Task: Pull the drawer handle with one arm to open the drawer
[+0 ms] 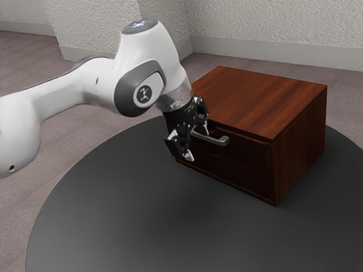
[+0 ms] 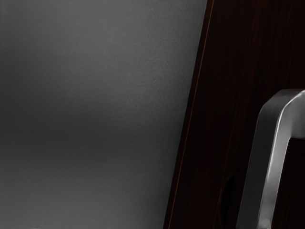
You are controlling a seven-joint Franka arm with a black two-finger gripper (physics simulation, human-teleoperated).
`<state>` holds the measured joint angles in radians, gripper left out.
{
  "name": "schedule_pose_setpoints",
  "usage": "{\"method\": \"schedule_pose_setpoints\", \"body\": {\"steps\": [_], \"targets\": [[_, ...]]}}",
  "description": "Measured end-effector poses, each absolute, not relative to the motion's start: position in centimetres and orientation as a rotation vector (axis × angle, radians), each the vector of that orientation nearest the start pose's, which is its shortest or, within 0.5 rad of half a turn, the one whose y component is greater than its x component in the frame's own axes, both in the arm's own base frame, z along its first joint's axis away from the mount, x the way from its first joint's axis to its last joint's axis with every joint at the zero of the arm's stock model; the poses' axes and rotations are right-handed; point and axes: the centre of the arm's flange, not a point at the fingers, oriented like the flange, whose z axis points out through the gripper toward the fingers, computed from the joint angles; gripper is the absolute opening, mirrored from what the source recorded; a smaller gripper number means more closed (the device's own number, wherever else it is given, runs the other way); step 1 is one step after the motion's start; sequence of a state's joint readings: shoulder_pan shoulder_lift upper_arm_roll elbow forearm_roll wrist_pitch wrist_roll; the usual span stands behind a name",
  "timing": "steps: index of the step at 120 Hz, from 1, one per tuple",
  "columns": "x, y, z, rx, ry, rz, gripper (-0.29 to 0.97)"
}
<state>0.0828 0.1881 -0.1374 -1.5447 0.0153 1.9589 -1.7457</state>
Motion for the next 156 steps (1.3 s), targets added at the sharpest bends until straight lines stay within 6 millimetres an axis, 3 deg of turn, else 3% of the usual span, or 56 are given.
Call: {"method": "schedule_pose_setpoints", "body": {"steps": [69, 156], "targets": [[64.2, -2.7, 55.2, 1.933, 2.231, 0.192, 0.53], [61.6, -2.4, 55.8, 1.97, 2.274, 0.152, 0.43]]}}
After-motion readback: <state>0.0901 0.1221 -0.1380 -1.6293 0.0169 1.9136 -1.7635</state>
